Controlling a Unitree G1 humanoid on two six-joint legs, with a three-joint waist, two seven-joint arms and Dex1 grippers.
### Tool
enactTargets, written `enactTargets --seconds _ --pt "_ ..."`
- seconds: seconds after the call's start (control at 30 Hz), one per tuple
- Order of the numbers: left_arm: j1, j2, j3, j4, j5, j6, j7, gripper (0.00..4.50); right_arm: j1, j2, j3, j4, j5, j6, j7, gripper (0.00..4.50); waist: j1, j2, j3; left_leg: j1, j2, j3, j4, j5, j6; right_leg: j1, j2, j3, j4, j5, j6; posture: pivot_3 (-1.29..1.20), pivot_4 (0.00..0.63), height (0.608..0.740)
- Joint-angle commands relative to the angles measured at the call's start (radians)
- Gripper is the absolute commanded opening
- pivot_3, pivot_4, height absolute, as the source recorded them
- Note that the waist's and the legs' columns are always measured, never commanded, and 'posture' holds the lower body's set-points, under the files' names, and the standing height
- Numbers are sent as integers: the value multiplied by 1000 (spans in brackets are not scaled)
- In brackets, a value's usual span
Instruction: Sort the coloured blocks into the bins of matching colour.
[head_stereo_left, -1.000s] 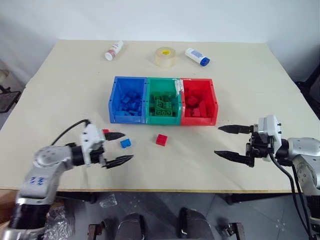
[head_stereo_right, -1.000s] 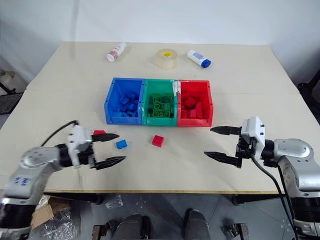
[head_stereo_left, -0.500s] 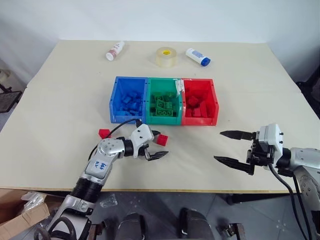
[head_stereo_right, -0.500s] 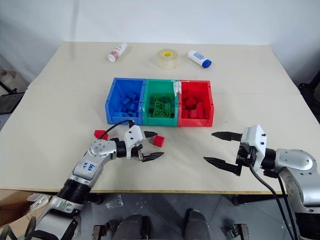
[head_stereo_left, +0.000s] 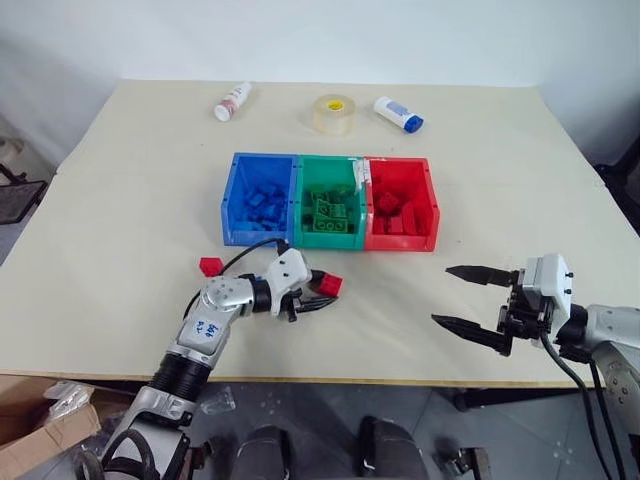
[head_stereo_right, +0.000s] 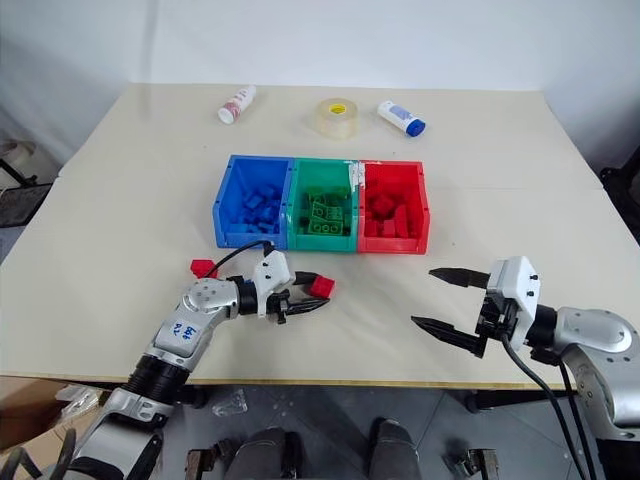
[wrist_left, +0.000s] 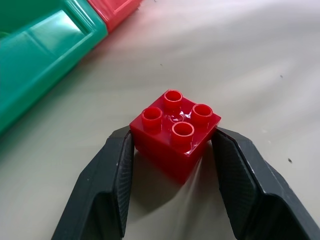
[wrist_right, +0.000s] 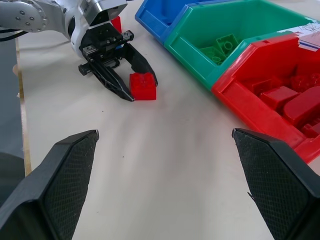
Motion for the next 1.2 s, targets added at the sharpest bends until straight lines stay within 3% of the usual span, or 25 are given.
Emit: enactTargets --seconds 0.03,0.27,0.47,0.6,0.73,0.9,1.1,1.2 --pt "-76 -54 14 -39 -3 2 54 2034 19 8 -66 -34 32 -16 -14 4500 7 0 0 0 0 0 0 0 0 0 0 0 0 0 0 0 150 740" --pt "-302 -217 42 124 -1 -19 169 2034 67 45 -111 -85 44 -15 -74 4500 20 0 0 -1 -1 0 1 0 0 1 0 0 -1 1 1 0 150 740" --pt "-581 -333 96 547 -3 -204 204 2034 123 77 -120 -144 39 -19 -112 4500 17 -1 1 -1 -1 0 1 0 1 1 0 -1 -5 1 1 0 150 740" --pt "-731 -371 146 822 10 -304 261 3263 153 86 -129 -178 43 -18 -135 4500 16 -1 1 -3 -1 1 0 0 2 1 0 -1 -10 1 2 0 150 740" --pt "-757 -372 156 904 26 -378 232 4482 176 86 -143 -194 48 -18 -144 4500 15 -1 1 -3 -1 1 -1 -1 3 1 0 -1 -11 2 3 0 150 740" --pt "-649 -316 164 758 -15 -372 71 4482 154 64 -133 -168 53 -9 -130 4500 12 -1 1 -3 -1 0 -2 -1 3 1 0 -1 -11 2 3 0 150 740" --pt "-330 -133 156 204 -114 -124 -102 4482 54 31 -85 -87 49 4 -70 4500 -9 -1 0 -2 -1 0 -1 -1 3 1 0 -1 -6 3 3 0 150 740" --pt "-132 29 186 -78 -182 32 -163 4482 -9 17 -45 -31 42 8 -24 4500 -16 0 0 -1 -1 1 -1 -1 3 0 0 1 -6 3 3 0 150 740"
